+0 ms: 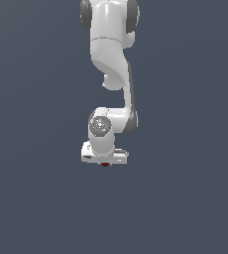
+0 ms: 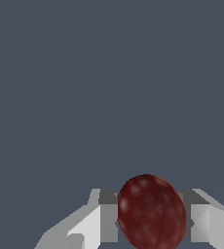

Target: Pick up the object and move it to a goal position.

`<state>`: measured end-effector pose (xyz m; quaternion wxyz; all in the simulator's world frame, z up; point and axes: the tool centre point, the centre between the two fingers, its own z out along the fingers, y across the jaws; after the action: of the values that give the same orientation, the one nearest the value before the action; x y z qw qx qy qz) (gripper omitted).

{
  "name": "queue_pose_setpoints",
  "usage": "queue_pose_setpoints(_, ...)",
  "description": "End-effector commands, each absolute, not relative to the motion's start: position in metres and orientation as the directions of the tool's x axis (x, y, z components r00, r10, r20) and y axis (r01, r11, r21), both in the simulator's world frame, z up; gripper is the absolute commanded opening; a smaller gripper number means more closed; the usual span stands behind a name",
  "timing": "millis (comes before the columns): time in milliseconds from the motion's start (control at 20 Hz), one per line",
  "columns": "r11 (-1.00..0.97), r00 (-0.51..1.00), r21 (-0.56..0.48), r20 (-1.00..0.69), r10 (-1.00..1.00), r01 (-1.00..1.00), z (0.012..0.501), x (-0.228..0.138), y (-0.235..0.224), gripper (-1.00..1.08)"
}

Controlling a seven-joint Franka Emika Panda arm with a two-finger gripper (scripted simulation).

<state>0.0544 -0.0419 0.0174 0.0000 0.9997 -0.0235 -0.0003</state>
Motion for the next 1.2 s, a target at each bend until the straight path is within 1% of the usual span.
queue_pose_setpoints(0,-0.999,0.999,0.0,0.0,-0.047,-0.047,0.02,0.053,-0.04,-1.0)
queue_pose_setpoints(500,-0.999,0.999,0.0,0.0,-0.047,-0.047,0.053,0.035,-0.017,-1.0)
queue_pose_setpoints(1150,-0.999,0.999,0.0,0.0,-0.047,-0.047,0.145,-0.016,0.047,-1.0)
